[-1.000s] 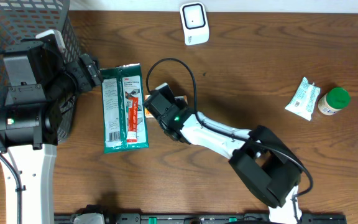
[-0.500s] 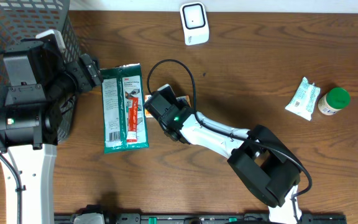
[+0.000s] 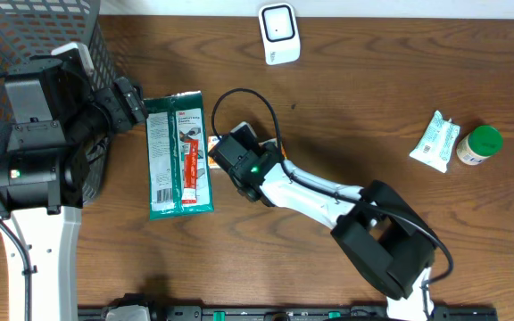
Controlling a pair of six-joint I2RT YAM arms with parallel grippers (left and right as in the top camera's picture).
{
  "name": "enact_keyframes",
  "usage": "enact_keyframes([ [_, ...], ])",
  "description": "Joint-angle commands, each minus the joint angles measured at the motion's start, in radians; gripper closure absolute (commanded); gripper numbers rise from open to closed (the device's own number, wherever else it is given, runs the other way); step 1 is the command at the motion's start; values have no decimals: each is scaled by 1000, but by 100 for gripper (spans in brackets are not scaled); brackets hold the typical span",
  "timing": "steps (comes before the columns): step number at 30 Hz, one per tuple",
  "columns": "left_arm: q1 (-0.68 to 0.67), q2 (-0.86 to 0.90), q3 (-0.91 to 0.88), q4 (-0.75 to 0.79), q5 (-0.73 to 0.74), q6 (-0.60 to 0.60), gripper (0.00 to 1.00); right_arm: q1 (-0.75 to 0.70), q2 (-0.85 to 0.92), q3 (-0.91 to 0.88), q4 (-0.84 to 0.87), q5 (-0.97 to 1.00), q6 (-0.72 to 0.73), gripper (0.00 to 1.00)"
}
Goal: Scan the item barcode
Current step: 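Lower the right gripper and grasp the right Kleenex pack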
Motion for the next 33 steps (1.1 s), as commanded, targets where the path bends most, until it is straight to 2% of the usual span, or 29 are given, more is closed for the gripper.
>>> enact_keyframes([
  [1, 5, -1, 5, 0, 5, 12, 13, -7, -116, 6, 1, 30, -41, 53],
  [5, 5, -1, 5, 0, 6, 12, 13, -7, -205, 7, 1, -62, -39, 53],
  [9, 5, -1, 5, 0, 6, 12, 13, -7, -237, 7, -5, -77, 22, 54],
  [13, 5, -1, 5, 0, 6, 12, 13, -8, -205, 6, -36, -77, 74, 55],
  [25, 5, -1, 5, 0, 6, 12, 13, -8, -31, 6, -41, -80, 74, 52],
  [33, 5, -1, 5, 0, 6, 12, 13, -10, 2, 6, -28, -76, 73, 55],
])
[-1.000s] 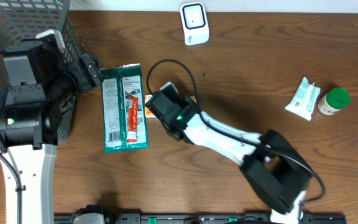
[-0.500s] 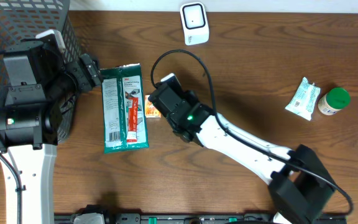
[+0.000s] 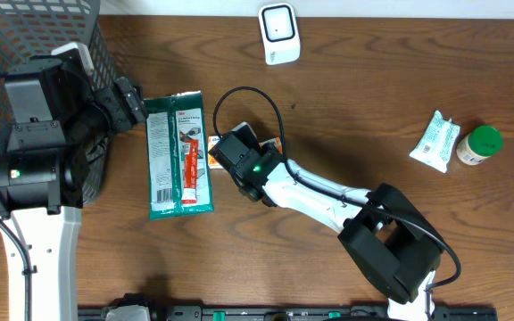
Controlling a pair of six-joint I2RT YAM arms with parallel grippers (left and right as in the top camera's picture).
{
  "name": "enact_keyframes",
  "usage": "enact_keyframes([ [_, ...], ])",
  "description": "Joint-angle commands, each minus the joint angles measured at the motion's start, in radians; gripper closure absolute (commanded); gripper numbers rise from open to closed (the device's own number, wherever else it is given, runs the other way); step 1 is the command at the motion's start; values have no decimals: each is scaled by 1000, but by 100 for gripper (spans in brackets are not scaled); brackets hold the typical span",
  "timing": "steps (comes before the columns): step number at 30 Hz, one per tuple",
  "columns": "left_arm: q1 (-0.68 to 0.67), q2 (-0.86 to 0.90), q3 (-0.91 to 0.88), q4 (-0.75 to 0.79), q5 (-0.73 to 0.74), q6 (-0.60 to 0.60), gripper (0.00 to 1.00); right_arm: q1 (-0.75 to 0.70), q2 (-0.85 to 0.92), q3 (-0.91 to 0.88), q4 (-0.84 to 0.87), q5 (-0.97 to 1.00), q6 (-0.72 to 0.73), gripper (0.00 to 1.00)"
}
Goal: Scan the item barcode
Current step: 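Lower the right gripper and grasp the right Kleenex pack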
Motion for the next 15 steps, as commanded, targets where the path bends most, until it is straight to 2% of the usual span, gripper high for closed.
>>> enact_keyframes([
  [1, 5, -1, 5, 0, 6, 12, 13, -10, 16, 4, 2, 11, 19, 56],
  [11, 5, -1, 5, 0, 6, 12, 13, -16, 16, 4, 6, 74, 21, 61],
  [15, 5, -1, 5, 0, 6, 12, 13, -14, 16, 4, 6, 74, 64, 63],
])
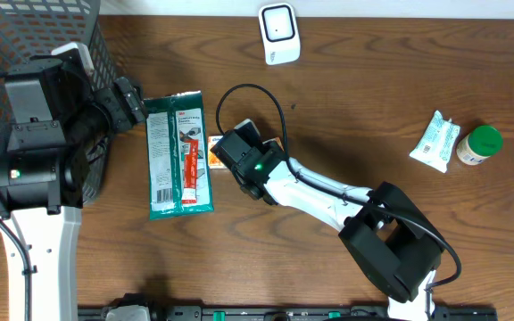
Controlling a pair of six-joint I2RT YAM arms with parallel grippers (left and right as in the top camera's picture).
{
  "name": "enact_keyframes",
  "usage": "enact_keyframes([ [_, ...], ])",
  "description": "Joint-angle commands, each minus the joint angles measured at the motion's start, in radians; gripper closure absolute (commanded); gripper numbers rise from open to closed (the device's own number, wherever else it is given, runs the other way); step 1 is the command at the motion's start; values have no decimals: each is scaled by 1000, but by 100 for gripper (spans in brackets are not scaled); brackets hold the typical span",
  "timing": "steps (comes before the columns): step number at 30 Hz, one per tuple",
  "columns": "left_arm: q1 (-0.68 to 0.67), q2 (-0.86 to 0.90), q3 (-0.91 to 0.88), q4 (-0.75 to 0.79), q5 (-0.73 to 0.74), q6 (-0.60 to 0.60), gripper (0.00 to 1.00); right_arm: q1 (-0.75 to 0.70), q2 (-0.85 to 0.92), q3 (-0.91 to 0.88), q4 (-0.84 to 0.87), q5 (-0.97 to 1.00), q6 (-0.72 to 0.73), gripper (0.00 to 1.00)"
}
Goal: Scan the item barcode
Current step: 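Lower the right gripper and grasp the right Kleenex pack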
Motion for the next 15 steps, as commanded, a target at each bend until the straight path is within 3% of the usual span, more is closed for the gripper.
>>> enact_keyframes([
  [1, 5, -1, 5, 0, 6, 12, 13, -5, 14, 3, 2, 29, 46, 63],
  [15, 5, -1, 5, 0, 6, 12, 13, -5, 14, -32, 44, 28, 86, 64],
])
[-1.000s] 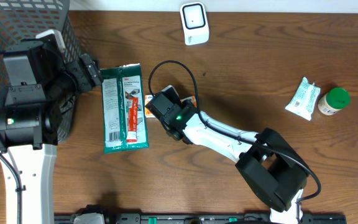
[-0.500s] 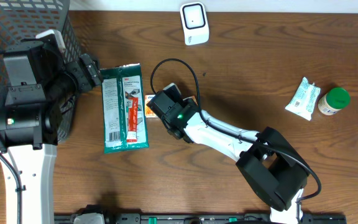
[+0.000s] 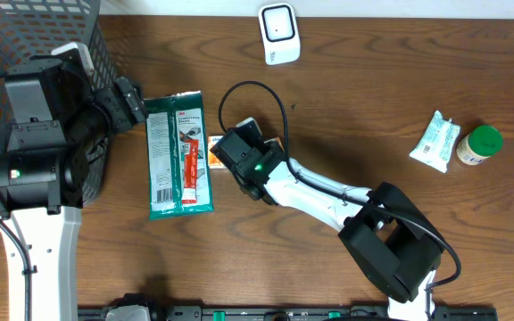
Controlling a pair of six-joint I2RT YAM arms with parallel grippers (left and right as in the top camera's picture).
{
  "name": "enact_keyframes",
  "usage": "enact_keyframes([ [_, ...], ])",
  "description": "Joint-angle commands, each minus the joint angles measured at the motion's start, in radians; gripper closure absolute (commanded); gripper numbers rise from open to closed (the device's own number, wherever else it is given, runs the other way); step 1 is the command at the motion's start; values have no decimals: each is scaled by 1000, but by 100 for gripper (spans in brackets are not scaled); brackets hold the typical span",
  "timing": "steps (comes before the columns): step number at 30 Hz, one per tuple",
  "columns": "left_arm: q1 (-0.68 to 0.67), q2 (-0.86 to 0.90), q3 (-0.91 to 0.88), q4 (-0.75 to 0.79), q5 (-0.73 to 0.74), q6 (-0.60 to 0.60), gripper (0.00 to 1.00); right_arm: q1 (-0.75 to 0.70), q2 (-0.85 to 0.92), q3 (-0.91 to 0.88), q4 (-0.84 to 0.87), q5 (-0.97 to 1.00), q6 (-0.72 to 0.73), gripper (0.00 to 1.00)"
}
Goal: Scan the item barcode
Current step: 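Lower the right gripper and grasp the right Kleenex pack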
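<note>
A white barcode scanner (image 3: 277, 34) stands at the table's far edge. A green packet (image 3: 178, 153) lies flat left of centre, with a white label strip facing up. Beside its right edge lies a small orange-and-white item (image 3: 213, 151). My right gripper (image 3: 221, 153) reaches in from the lower right and sits at that small item. Its fingers are hidden under the wrist, so their state is unclear. My left gripper (image 3: 136, 103) rests at the packet's top-left corner. Whether it grips the packet cannot be told.
A dark wire basket (image 3: 7, 45) fills the far-left corner behind the left arm. At the right, a white-and-teal pouch (image 3: 435, 141) lies next to a green-lidded bottle (image 3: 481, 144). A black cable (image 3: 248, 94) loops above the right wrist.
My right wrist first covered most of the small orange-and-white item beside the green packet. It then stood slightly further right, with more of the item showing and the elbow further right. The left arm and the packet kept their places.
</note>
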Motion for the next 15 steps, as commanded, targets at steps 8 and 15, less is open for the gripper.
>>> enact_keyframes([
  [8, 5, -1, 5, 0, 6, 12, 13, -5, 14, -59, 64, 62, 28, 64],
  [15, 5, -1, 5, 0, 6, 12, 13, -6, 15, -64, 65, 66, 28, 66],
])
